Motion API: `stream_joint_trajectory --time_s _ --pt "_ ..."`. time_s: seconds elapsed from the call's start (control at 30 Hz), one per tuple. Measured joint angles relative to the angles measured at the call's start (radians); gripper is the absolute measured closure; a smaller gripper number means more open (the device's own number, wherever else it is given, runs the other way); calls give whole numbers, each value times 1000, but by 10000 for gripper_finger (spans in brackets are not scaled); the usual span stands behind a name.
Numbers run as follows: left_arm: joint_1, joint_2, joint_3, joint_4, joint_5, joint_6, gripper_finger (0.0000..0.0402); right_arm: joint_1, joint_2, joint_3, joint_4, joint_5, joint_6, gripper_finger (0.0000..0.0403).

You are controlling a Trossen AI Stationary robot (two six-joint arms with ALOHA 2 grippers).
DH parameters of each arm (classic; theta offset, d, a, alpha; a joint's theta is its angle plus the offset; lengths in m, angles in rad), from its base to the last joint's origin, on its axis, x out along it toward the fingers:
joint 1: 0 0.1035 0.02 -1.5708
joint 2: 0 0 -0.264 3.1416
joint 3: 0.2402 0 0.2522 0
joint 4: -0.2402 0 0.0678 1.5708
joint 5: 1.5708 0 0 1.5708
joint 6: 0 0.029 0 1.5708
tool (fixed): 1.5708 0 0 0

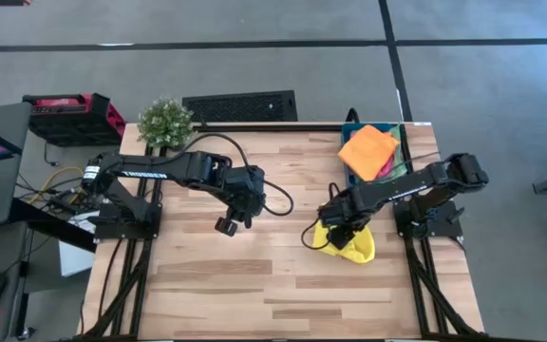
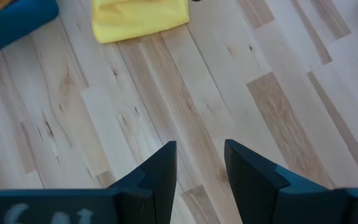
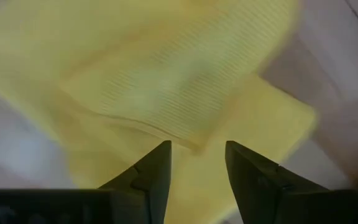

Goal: Fold microfiber towels
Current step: Fold the yellow microfiber towel on the table

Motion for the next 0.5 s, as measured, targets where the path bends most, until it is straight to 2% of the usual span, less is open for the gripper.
stream_joint_trajectory --time_s 0.5 --pt "0 0 0 1 0 -6 274 -6 14 -20 24 -25 -42 259"
